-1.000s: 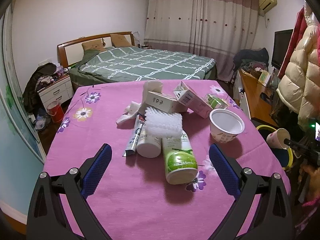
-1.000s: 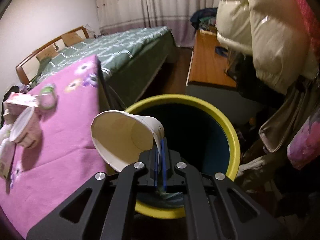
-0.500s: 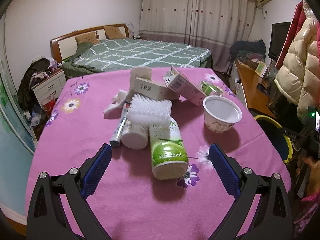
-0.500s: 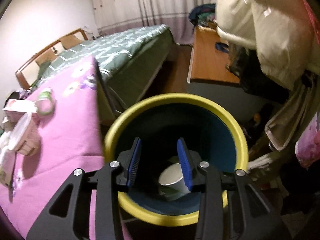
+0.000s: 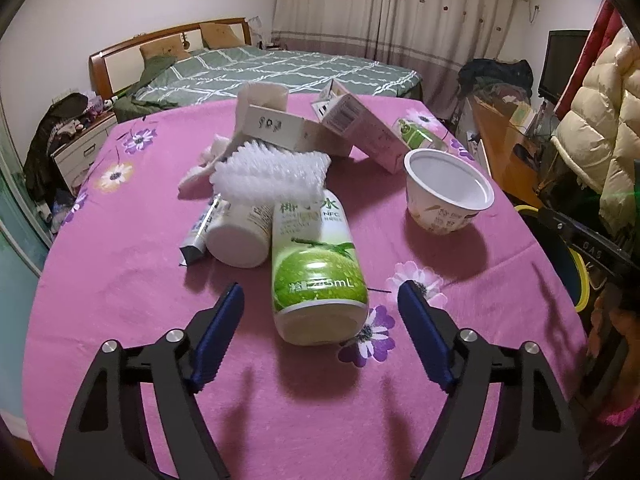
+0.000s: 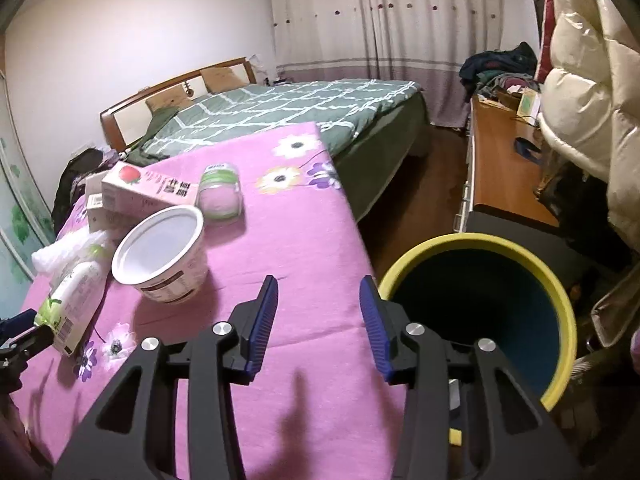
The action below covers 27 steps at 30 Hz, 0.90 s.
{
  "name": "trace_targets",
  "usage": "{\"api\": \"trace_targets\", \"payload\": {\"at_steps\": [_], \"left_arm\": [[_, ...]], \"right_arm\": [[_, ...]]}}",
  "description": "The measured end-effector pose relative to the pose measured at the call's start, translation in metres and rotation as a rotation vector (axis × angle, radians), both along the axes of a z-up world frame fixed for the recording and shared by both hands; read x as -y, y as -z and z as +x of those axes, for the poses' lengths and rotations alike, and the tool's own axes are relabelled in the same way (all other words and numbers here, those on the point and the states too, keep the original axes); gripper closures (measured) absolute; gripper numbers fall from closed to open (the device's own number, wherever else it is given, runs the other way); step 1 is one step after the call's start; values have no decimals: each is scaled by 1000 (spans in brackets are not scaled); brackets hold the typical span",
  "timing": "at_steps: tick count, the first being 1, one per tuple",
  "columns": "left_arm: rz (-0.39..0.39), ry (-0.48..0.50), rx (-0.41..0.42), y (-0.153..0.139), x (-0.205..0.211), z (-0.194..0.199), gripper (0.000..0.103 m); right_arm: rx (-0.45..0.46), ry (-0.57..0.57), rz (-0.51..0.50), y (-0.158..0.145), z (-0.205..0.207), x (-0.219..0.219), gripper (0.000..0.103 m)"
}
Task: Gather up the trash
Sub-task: 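Close the left tool around the green-labelled drink bottle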
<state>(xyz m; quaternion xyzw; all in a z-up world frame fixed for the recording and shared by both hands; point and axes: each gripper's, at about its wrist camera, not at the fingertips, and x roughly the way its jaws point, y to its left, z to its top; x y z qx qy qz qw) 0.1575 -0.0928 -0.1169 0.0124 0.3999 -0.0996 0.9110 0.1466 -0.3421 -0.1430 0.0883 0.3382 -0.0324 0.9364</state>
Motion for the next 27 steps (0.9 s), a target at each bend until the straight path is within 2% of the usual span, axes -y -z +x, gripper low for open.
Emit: {"api": "trace_targets", "payload": {"at_steps": [3,9,17,27], "left_arm": [[0,-6,-8,4,1,3,32],[2,-4,-29,13,5,10,49],[24,-6,-32,15,9,13,49],[10,-28,-38,22,5,17,50]], "right_arm": [[2,5,18,0,1,2,62],[-11,11,27,4,2,3,62],[-15,16,33,3,3,6,62],[-16,17,30,5,5,7,62]]}}
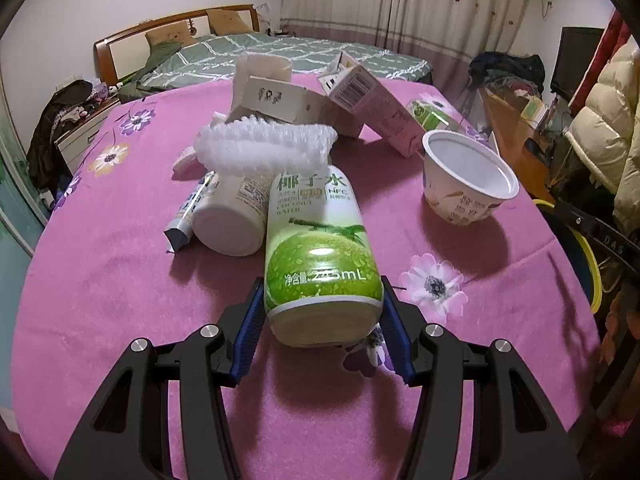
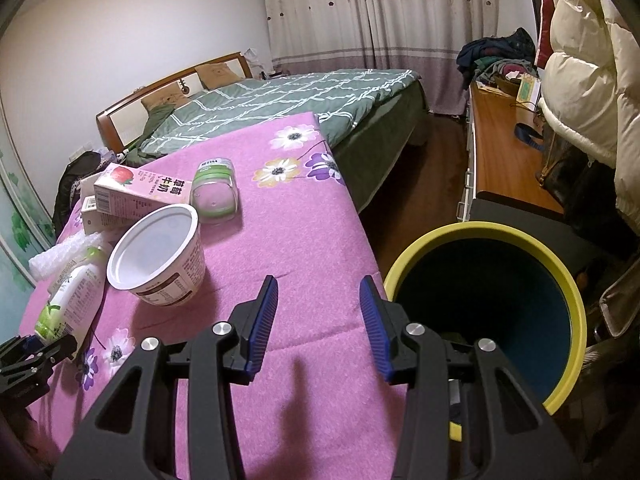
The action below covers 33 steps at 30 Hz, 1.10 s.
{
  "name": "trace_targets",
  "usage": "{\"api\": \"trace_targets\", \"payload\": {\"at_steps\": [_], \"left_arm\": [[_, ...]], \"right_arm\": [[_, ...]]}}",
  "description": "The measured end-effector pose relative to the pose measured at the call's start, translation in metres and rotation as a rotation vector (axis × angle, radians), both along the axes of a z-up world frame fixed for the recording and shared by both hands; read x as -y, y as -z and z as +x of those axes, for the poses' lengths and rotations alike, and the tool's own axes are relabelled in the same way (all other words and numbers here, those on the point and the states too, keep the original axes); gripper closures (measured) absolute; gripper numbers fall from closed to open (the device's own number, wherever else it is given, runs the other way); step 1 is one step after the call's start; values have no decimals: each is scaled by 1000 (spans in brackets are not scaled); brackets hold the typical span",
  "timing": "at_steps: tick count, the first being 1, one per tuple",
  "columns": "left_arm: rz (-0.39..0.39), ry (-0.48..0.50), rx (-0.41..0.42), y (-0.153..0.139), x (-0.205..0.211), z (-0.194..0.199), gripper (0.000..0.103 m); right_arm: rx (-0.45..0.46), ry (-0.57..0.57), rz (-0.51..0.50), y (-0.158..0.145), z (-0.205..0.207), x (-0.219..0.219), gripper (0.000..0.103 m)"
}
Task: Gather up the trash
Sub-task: 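Close the left tool around the green-labelled drink bottle, then carry the bottle into the yellow bin and open the left tool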
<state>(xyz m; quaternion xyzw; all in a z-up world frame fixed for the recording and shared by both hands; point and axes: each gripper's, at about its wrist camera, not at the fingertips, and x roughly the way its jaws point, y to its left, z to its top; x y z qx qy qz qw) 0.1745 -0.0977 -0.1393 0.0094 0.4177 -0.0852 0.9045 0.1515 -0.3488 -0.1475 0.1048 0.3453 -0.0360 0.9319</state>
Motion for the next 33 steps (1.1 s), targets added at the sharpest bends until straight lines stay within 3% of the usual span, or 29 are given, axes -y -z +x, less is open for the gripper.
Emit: {"api": "trace_targets", "payload": {"at_steps": [5,11,16,33], "left_arm": [[22,8,64,-15,-2,-8,50],[60,20,198,-61,-8,-29,51],[63,36,260,-89,-13,-39,51],[43,34,266,-94,-14,-38,51]], "right_arm": [[-1,-1,3,0,1,0,62],[1,-1,5,1,2,0,62],[1,-2,2,0,2,0,62],[2,-10,12,1,7,-3,62]]}}
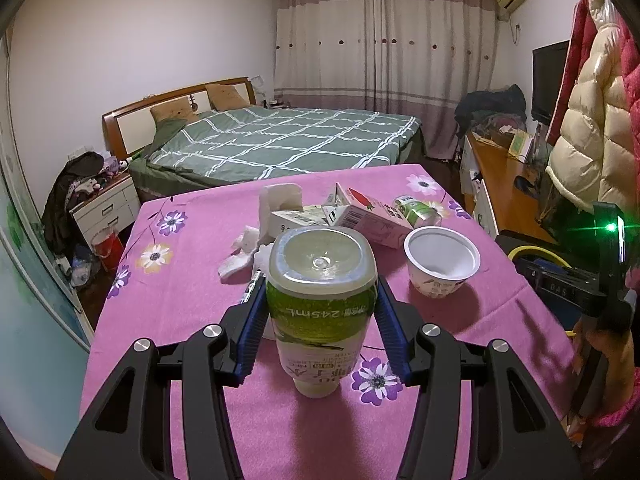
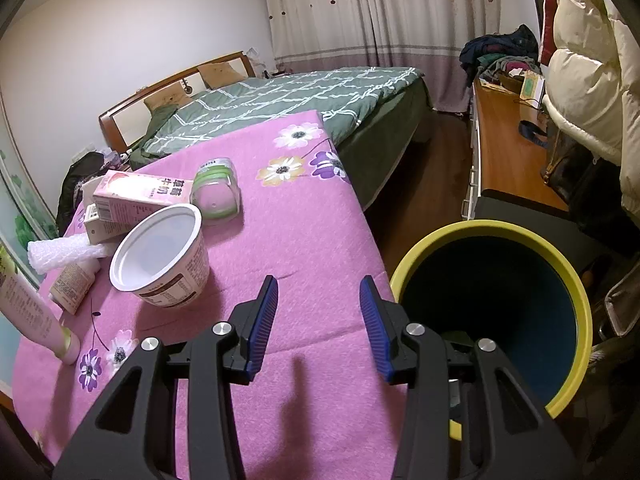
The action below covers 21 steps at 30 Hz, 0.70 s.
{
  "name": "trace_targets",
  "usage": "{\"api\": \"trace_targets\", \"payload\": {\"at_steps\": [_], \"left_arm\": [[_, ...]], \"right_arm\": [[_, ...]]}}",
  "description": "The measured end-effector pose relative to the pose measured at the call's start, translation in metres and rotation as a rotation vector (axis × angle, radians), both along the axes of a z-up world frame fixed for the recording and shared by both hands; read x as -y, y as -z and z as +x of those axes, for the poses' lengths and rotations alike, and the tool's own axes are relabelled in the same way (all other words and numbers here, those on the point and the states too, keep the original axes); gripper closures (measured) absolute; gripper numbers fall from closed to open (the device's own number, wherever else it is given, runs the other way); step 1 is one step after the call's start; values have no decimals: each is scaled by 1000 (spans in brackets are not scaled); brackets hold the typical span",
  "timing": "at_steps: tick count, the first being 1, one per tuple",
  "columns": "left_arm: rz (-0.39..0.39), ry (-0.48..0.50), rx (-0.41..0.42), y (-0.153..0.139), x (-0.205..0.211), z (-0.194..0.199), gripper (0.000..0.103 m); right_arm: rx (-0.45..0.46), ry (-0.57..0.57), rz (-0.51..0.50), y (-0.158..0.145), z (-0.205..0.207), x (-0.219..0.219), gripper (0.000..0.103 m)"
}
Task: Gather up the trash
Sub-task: 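Carry the bottle into the yellow bin and open the left tool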
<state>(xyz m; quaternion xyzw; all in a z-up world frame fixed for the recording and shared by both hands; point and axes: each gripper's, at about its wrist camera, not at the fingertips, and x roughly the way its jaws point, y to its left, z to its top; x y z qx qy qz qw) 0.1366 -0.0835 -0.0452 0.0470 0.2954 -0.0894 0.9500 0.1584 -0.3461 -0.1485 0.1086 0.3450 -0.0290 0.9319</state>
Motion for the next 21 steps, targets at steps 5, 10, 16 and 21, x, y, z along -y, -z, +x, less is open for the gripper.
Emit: {"api": "trace_targets", "payload": {"at_steps": [5,10,16,21], "left_arm": [[-2,16,17,-7,0,-5,51],[-12,56,28,-16,9,-10,51],[-27,171,28,-29,44,-17,51],[-28,277,43,-40,88,-20,51]], "right_arm": [[19,-5,-21,-6,-10,2,62],[45,14,-27,-20,-29,18,62],[63,69,-46,-29,-57,45,62],[47,140,-65,-23,-75,76,62]]}}
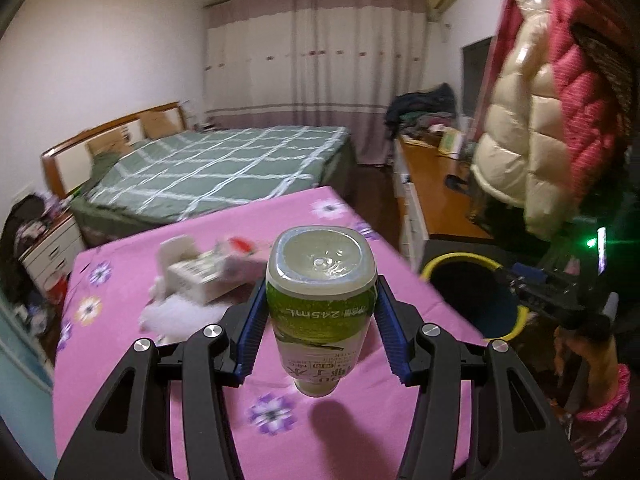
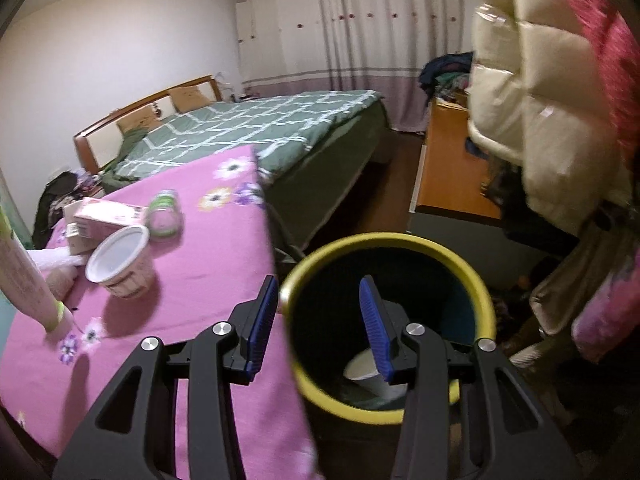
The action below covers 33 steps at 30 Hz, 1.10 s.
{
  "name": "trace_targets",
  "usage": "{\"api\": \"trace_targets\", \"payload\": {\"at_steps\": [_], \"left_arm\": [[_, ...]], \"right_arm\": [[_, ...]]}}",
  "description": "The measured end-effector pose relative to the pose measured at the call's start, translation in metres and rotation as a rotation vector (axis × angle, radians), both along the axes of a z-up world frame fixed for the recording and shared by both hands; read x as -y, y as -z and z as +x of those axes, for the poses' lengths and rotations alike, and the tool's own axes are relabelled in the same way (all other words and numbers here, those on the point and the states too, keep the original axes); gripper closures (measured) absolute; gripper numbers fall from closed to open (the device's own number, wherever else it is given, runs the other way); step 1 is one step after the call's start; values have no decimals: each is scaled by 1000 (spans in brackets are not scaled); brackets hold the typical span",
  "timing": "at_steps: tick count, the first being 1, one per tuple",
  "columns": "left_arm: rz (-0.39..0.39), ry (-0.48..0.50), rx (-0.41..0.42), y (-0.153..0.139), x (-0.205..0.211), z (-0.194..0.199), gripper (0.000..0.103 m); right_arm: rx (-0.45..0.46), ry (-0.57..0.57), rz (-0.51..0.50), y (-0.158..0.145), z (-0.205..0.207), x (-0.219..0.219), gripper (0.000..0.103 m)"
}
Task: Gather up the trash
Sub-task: 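Carry the bottle into the yellow bin and open the left tool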
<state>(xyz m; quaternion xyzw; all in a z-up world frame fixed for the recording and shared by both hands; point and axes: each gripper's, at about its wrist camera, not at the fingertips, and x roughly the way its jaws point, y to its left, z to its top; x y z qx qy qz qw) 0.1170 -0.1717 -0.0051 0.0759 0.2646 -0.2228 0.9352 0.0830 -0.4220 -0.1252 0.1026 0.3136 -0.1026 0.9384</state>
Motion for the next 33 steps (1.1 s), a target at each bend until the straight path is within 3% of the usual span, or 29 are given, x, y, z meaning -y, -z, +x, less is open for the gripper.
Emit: {"api": "trace_targets", "payload": {"at_steps": [10,14,23,26,27,28,29,33], "left_arm": [[-38,222,-23,-12,108,15,51],[-39,288,-76,1,156,32,51],[8,340,-121,45,236,60,51],[22,342,-149,60,250,69,49],[23,336,-151,63,251,70,45],[21,325,-149,65,249,71,29],[11,317,-142,64,246,71,24],[-5,280,-112,49,219,67,24]], "right_arm": [[-16,118,15,14,-31,54,62],[-18,148,25,19,-39,70,62],[-27,186,48,27,-50,93,62],[-30,192,54,29,-50,96,61],[-31,192,55,29,-50,96,61],[-32,192,57,29,-49,95,60],[-32,191,58,30,-48,94,60],[-42,181,63,33,-43,89,60]]}}
